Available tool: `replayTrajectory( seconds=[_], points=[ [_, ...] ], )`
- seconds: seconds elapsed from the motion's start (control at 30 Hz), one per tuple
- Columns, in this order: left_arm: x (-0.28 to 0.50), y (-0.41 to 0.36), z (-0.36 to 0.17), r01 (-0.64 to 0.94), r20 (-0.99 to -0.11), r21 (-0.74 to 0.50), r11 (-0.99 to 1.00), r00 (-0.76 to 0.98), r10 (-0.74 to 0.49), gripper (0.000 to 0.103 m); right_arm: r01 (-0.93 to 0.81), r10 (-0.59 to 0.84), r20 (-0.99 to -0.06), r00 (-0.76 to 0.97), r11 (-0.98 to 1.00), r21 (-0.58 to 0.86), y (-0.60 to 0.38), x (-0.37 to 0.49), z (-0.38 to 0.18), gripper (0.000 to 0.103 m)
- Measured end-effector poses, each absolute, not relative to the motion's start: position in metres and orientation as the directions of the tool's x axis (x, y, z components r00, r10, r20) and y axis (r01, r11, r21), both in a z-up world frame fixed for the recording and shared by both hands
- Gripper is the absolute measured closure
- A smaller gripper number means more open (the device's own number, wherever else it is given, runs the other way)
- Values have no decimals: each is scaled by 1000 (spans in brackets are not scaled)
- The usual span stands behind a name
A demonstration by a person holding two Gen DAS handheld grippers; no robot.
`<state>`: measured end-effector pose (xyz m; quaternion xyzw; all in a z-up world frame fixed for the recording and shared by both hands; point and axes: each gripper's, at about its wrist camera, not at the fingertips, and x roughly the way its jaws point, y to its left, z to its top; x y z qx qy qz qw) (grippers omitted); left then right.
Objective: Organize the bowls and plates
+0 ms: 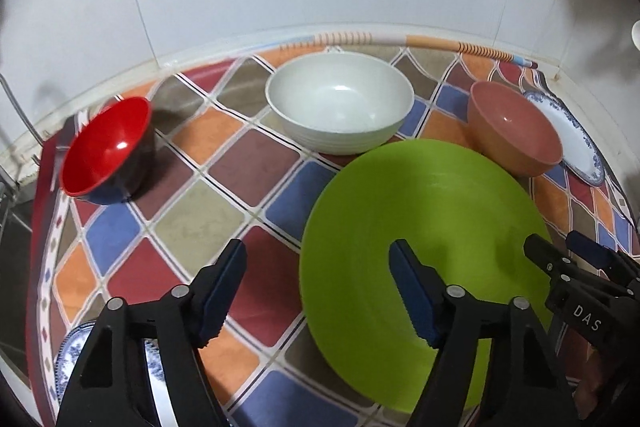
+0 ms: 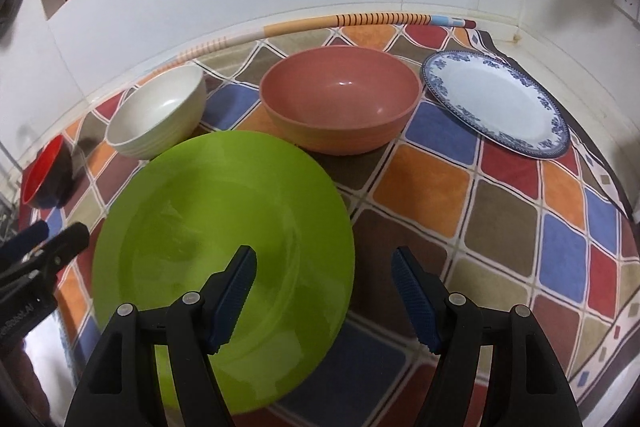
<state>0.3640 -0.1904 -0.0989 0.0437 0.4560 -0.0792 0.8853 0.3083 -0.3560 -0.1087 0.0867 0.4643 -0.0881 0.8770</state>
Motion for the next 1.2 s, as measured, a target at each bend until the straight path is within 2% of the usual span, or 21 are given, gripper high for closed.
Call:
replayTrajectory(
  seconds=[0.3,0.4,0.47,0.67,0.77,0.9,1.2],
  points=[
    [379,-197,-122,187,-857,-28,982,500,-120,47,230,-66,-843,534,971,70,-363,325,-121,34],
    [381,-197,-124,187,-860,-28,982,497,-119,50,223,-59,-848,526,972,71,-363,327,-125,40],
    [382,-197,-125,196,-865,-31,980,486,-124,57,220,-51,-852,521,973,76,-363,329,-128,41],
    [385,-195,-128,187,-868,-26,982,483,-115,67,211,-50,-853,520,975,71,-360,332,-130,47],
    [386,-193,-128,183,-867,-35,982,483,-121,67,206,-54,-855,516,977,63,-360,334,-132,50],
    [385,-191,-127,182,-868,-43,982,480,-127,68,180,-41,-852,521,982,62,-355,335,-130,60],
    [372,-186,-118,175,-860,-47,984,494,-129,69,192,-52,-850,524,980,59,-354,331,-124,63]
  ],
)
